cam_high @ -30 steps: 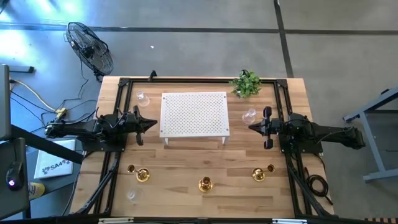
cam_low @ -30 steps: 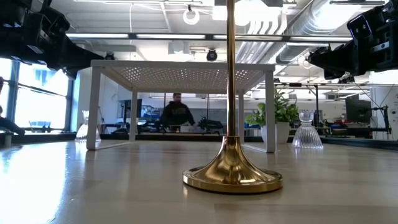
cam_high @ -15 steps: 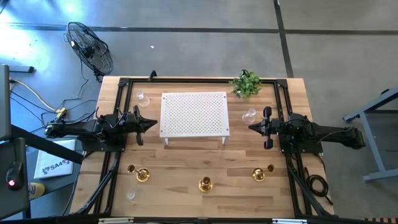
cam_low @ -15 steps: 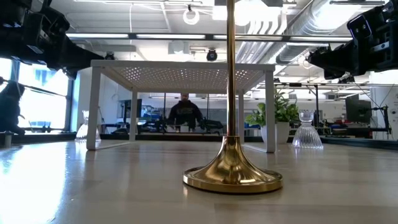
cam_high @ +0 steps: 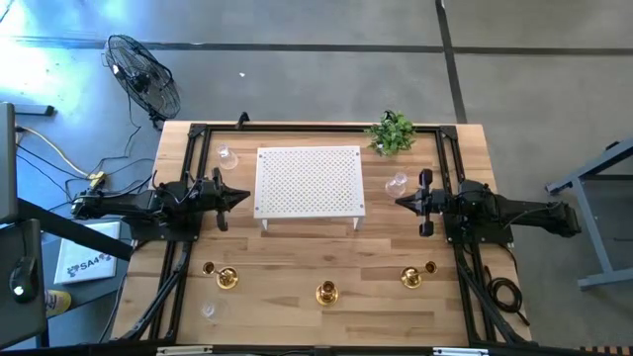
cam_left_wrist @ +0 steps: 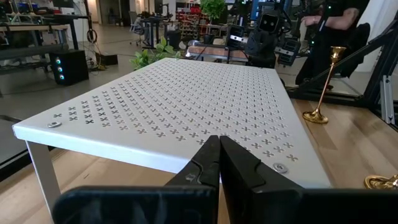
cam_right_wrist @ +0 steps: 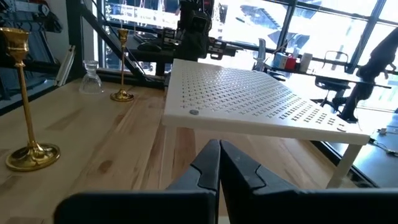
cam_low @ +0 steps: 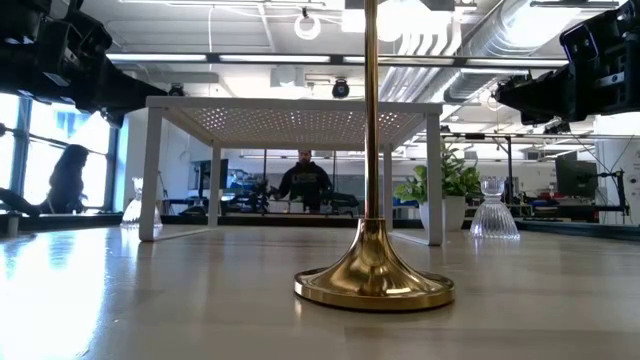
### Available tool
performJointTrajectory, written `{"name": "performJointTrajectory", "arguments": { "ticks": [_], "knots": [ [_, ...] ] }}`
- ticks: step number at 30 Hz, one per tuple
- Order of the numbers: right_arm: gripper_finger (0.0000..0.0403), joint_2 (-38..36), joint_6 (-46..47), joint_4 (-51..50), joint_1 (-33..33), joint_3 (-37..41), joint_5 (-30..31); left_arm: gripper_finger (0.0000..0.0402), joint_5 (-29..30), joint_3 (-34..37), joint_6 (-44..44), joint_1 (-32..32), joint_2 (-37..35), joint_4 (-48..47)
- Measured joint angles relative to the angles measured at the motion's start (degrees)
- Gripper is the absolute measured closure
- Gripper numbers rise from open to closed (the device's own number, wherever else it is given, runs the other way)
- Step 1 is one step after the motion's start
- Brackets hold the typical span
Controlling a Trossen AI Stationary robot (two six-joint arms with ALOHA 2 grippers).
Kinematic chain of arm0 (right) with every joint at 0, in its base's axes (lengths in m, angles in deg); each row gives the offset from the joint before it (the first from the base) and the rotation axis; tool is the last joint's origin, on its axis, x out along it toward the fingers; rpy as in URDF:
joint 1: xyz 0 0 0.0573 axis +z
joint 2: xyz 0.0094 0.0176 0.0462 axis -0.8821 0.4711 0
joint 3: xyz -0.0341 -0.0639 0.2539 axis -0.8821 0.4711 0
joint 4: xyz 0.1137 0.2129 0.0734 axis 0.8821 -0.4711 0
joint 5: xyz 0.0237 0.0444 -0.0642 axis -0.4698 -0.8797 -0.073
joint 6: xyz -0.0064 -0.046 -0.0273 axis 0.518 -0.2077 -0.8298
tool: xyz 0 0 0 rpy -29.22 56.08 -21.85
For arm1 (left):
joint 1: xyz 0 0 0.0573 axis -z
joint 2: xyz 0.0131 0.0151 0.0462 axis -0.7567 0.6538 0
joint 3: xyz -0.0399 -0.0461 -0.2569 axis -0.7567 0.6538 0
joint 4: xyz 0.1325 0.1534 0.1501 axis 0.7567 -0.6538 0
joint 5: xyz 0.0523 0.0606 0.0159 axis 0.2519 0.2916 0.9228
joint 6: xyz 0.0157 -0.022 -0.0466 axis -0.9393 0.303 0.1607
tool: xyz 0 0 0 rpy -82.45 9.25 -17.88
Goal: Pick & Place candle stick holders
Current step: Put the right transparent glass candle holder on the shelf
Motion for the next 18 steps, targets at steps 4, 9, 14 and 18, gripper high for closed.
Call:
{"name": "performJointTrajectory", "arguments": {
  "ticks": [4, 9, 14, 18],
  "knots": [
    [0.0402, 0.0, 2.85, -0.06, 0.0, 0.01, 0.7, 0.04, 0.0, 0.01, 0.0, 0.0, 0.01, -0.01],
    [0.0402, 0.02, 3.16, 2.71, 0.0, 0.0, 0.64, 0.04, 0.0, 0.02, 0.01, 0.01, 0.01, -0.02],
    [0.0402, 0.0, 9.82, 6.71, -0.02, -0.02, 0.89, 0.04, -0.02, 0.02, -0.01, 0.0, 0.0, -0.01],
    [0.0402, 0.02, 7.92, 7.32, -0.13, 0.0, 5.03, 0.04, -0.04, 0.02, 0.01, -0.01, 0.01, 0.0]
  ]
}}
